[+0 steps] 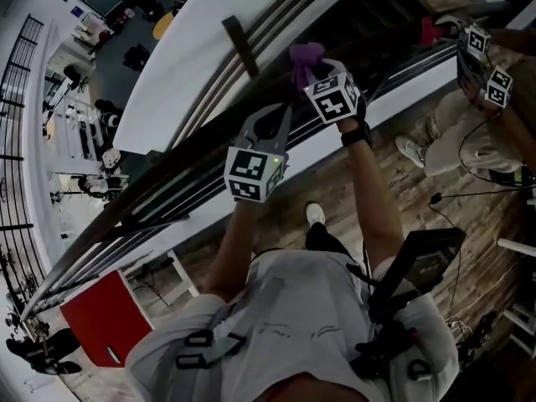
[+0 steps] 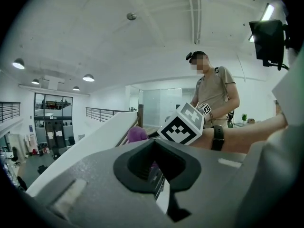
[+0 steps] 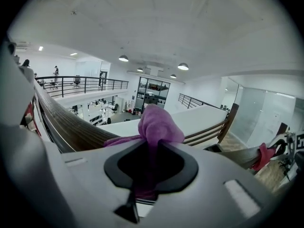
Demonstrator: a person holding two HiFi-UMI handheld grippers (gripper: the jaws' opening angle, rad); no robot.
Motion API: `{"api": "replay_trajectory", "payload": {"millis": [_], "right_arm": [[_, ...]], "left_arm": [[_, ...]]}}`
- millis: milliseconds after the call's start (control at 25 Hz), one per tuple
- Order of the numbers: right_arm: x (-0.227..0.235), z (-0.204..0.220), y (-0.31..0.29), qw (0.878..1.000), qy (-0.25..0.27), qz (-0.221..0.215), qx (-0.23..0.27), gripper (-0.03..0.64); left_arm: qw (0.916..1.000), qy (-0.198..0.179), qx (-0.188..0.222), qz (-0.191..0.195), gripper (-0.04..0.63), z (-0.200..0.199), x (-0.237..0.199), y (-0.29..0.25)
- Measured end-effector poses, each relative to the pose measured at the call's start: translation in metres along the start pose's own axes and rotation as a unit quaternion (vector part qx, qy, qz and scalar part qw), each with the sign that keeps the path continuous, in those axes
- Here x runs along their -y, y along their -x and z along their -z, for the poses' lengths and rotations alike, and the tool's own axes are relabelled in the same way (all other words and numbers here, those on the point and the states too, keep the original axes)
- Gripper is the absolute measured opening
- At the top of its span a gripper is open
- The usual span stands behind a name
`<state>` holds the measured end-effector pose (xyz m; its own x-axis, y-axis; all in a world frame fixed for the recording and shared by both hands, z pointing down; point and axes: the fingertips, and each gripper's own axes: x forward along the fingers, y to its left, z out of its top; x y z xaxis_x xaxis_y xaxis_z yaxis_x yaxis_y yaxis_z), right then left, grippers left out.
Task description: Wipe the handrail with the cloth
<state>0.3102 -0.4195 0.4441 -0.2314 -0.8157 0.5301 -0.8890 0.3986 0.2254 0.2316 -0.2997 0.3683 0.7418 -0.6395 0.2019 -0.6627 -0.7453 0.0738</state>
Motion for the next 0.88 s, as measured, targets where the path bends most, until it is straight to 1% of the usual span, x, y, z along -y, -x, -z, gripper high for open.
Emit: {"api": "replay_trajectory", "payload": {"millis": [200,520,880], "right_arm": [[0.031,0.01,-0.002,1.0,-0.009,0.018,0.001,0.057],[0.09,0.022,0.0,0.998,-0.028,0.051,-0.004,0.057],[0.15,0.03,0.002,0.995,-0.041,0.092,-0.013,0.057]], "left_arm": [[0.9999,-0.003,-0.001,0.015,0.0,0.001,0.01,-0.023],[0.9998,0.001,-0.003,0.022,0.001,-0.003,0.016,-0.05],[0.999,0.011,0.011,0.041,0.002,-0.017,0.03,-0.079]]}}
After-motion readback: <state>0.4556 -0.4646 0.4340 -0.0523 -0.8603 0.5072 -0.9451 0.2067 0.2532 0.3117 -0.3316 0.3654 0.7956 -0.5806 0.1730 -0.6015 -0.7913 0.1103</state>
